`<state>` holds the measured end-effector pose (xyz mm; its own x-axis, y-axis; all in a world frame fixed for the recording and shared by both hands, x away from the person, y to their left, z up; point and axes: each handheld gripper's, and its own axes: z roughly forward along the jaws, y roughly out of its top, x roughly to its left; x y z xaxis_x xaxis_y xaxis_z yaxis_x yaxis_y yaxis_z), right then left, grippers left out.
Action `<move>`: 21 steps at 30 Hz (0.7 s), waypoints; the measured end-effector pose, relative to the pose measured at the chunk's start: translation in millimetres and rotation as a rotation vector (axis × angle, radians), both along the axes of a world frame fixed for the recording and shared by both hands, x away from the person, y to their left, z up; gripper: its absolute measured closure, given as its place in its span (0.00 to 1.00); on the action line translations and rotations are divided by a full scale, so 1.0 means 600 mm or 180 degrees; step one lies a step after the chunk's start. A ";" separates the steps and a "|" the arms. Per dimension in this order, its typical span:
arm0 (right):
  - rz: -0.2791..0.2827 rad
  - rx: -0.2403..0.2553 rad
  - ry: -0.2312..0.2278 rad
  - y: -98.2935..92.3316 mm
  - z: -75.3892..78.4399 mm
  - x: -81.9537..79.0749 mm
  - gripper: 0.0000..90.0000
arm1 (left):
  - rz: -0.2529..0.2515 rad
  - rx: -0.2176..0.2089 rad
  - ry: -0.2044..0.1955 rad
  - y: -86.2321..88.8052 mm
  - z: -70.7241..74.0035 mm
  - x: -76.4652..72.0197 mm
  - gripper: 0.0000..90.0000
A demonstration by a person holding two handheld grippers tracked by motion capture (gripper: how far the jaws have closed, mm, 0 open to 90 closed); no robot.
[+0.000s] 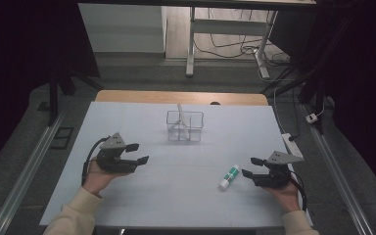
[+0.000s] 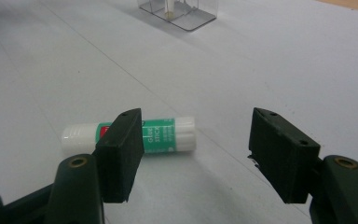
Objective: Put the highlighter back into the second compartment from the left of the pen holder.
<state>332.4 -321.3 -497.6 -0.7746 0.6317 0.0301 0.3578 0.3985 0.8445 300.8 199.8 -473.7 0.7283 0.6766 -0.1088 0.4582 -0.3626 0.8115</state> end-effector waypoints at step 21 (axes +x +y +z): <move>0.0225 -0.0120 0.0053 0.000 0.008 0.008 0.28 | 0.0174 0.0072 0.0173 0.046 -0.047 -0.044 0.36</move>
<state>337.5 -321.5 -493.1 -0.8169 0.5764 0.0205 0.3414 0.4547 0.8226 274.6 227.3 -501.8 0.6836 0.7179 -0.1315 0.5210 -0.3538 0.7768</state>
